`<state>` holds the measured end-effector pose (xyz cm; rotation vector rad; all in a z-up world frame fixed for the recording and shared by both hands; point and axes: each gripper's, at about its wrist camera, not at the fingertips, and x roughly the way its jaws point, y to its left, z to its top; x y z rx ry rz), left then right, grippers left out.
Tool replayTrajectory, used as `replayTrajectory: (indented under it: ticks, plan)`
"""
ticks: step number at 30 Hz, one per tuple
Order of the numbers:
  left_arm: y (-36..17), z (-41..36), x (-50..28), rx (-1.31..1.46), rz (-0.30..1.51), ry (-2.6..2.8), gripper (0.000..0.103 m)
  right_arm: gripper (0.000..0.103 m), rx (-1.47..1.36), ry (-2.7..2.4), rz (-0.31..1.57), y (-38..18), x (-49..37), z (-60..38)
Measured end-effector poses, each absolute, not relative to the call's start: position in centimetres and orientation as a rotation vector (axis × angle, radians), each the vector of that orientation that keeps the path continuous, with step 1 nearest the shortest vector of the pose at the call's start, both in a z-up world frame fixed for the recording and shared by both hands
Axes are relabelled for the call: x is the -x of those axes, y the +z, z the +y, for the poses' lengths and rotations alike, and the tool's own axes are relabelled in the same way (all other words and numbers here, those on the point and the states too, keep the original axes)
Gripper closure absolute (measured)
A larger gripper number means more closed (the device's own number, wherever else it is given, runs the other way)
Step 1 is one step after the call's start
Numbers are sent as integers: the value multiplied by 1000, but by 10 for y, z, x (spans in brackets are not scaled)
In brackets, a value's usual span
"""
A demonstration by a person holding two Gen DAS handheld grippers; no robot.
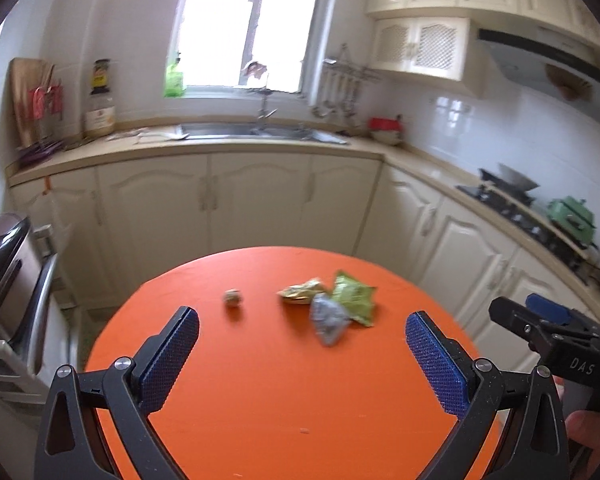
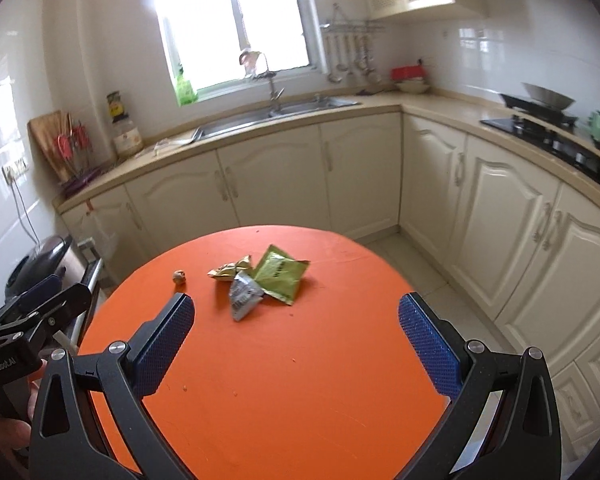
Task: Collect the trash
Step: 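Move both open tools back over the orange table, then grasp the small bread ball with the left tool while the right tool grasps the white packet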
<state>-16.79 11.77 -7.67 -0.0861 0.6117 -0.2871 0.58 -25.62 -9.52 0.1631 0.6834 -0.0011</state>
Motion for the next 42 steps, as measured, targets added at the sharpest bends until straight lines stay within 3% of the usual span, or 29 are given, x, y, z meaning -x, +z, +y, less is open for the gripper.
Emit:
replayTrajectory:
  ticks: [14, 19, 24, 27, 29, 33, 36, 38, 42]
  plan:
    - [-131, 91, 3, -35, 839, -169, 1, 2, -143, 51, 925, -206, -132, -198]
    - [-149, 84, -55, -76, 881, -181, 1, 18, -155, 44, 975, -231, -152, -193]
    - [-178, 51, -116, -102, 918, -197, 1, 44, -136, 32, 1000, -245, -163, -191]
    - [-196, 45, -136, -113, 942, -203, 4, 54, -106, 56, 983, -244, -162, -189]
    - [-208, 39, -155, -111, 964, -216, 8, 71, -92, 58, 981, -244, -163, -188]
    - [-211, 36, -181, -85, 941, -228, 25, 81, -115, 84, 978, -244, -161, -194]
    - [-213, 36, -195, -74, 931, -222, 47, 83, -146, 117, 978, -244, -159, -196]
    - [-213, 37, -206, -60, 926, -218, 78, 83, -159, 130, 970, -241, -155, -198]
    - [-216, 37, -221, -26, 925, -229, 81, 83, -197, 152, 952, -233, -144, -203]
